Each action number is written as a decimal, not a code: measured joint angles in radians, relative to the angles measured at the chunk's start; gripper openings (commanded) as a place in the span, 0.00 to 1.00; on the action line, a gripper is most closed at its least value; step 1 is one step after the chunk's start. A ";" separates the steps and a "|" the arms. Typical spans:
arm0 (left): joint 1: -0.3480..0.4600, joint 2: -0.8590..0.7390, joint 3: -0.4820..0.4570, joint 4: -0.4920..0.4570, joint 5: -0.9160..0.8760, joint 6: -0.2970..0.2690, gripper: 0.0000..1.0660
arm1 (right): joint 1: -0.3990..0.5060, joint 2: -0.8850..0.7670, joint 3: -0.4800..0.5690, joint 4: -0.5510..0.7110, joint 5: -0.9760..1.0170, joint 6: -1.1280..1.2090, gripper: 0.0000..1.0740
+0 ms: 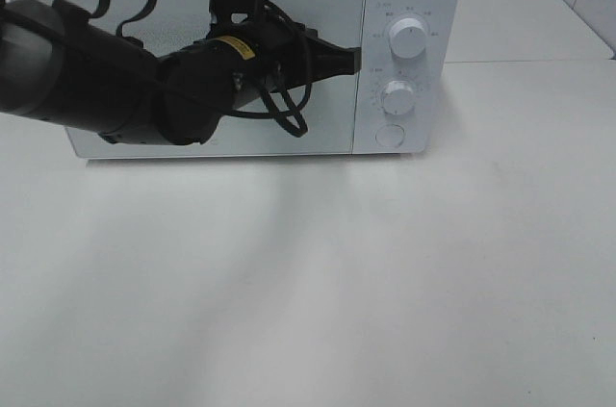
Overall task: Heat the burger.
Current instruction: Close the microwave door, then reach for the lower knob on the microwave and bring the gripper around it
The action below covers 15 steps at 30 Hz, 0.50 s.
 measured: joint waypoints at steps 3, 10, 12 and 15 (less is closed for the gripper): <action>-0.007 -0.033 -0.001 -0.015 0.105 0.000 0.00 | 0.000 0.000 0.000 0.000 0.000 0.000 0.68; -0.012 -0.080 -0.001 -0.015 0.385 0.000 0.57 | 0.000 0.000 0.000 0.000 0.000 0.000 0.68; -0.012 -0.096 -0.001 -0.015 0.522 0.000 0.94 | 0.000 0.000 0.000 0.000 0.000 0.000 0.68; -0.012 -0.110 -0.001 -0.015 0.613 0.000 0.94 | 0.000 0.000 0.000 0.000 0.000 0.000 0.68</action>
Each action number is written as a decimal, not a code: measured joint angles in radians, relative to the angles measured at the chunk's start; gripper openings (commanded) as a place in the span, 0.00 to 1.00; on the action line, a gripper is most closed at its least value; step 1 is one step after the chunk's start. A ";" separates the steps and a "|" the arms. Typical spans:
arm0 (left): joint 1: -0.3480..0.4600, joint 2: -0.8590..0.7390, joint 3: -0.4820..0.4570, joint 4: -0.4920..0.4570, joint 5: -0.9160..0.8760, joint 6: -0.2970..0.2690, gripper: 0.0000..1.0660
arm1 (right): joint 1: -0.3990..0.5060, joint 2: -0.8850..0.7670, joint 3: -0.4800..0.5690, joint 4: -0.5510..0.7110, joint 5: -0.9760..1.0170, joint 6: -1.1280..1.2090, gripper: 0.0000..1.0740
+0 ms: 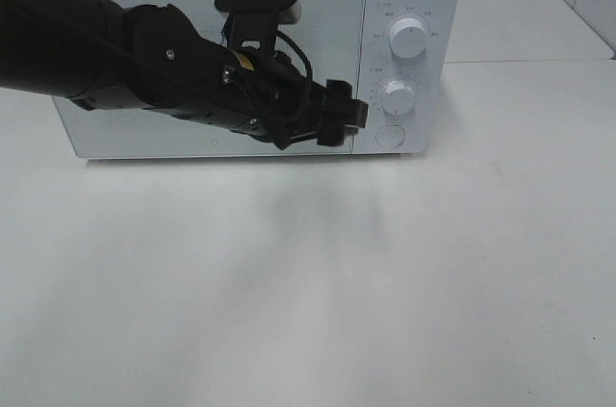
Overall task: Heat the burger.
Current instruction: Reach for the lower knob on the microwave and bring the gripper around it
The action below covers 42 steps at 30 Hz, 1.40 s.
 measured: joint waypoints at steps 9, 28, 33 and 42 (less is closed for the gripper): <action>0.000 -0.094 0.000 0.070 0.371 0.000 0.93 | 0.000 0.000 0.000 0.000 0.000 0.000 0.68; 0.273 -0.319 -0.004 0.119 0.864 -0.025 0.92 | 0.000 0.000 0.000 0.000 0.000 0.001 0.68; 0.395 -0.399 0.066 0.119 0.882 -0.027 0.92 | 0.000 0.000 0.000 0.000 0.000 0.001 0.68; 0.588 -0.588 0.214 0.156 0.911 -0.027 0.92 | 0.000 0.000 0.000 0.000 0.000 0.001 0.68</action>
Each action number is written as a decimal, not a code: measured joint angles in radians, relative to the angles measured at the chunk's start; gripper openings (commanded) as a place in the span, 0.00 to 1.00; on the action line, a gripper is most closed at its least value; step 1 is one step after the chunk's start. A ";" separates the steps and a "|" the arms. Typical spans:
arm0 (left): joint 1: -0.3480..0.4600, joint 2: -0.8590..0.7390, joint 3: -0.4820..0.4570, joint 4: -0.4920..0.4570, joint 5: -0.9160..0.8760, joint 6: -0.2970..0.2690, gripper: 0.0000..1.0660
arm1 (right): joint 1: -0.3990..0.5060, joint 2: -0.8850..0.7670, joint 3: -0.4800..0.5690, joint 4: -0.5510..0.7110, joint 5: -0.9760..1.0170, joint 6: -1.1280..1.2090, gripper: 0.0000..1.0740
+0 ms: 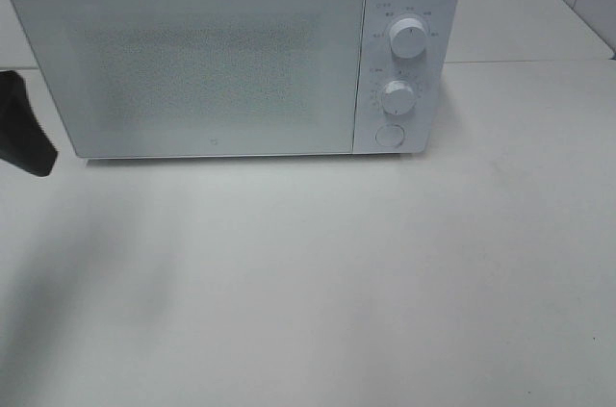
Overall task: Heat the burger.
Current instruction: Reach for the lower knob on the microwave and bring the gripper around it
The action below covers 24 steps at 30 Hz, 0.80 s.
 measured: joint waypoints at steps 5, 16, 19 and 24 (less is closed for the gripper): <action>0.049 -0.075 0.062 0.019 0.007 -0.001 0.92 | 0.000 0.000 0.000 0.000 0.000 0.000 0.68; 0.064 -0.288 0.232 0.069 0.022 -0.001 0.92 | 0.000 0.000 0.000 0.000 0.000 0.000 0.68; 0.064 -0.340 0.270 0.080 0.047 0.000 0.92 | 0.000 0.000 0.000 0.000 0.000 0.000 0.68; 0.064 -0.445 0.348 0.091 0.099 0.000 0.92 | 0.000 0.000 0.000 0.000 0.000 0.000 0.68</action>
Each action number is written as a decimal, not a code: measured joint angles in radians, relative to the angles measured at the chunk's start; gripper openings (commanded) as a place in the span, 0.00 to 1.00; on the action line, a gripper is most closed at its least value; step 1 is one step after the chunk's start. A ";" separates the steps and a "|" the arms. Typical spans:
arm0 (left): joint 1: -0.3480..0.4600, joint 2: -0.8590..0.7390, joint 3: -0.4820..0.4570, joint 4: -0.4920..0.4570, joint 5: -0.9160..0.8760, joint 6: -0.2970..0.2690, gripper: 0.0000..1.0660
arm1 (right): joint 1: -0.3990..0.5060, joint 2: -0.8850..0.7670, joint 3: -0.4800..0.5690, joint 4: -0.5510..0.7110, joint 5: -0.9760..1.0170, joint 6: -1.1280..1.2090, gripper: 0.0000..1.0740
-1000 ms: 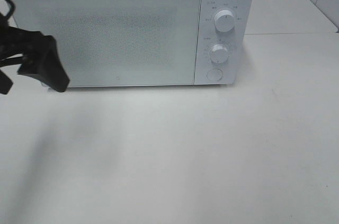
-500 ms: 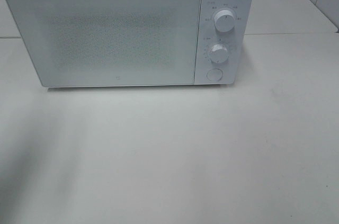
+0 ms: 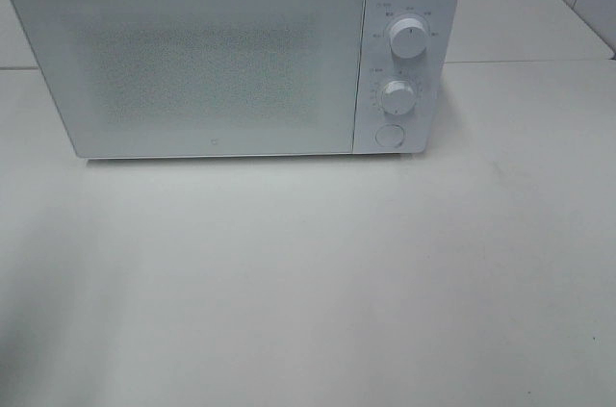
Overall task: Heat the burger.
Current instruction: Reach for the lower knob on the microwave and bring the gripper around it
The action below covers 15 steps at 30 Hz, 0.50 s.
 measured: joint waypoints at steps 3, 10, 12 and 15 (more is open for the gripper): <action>0.000 -0.050 0.025 0.002 0.015 0.000 0.92 | 0.000 0.000 0.000 0.000 0.000 0.000 0.68; 0.000 -0.181 0.066 0.010 0.016 0.000 0.92 | 0.000 0.000 0.000 0.000 0.000 0.000 0.68; 0.000 -0.230 0.067 0.012 0.014 0.000 0.92 | 0.000 0.000 0.000 0.000 0.000 0.000 0.68; 0.000 -0.290 0.067 0.012 0.015 0.000 0.92 | 0.000 0.000 0.000 0.000 0.000 0.000 0.68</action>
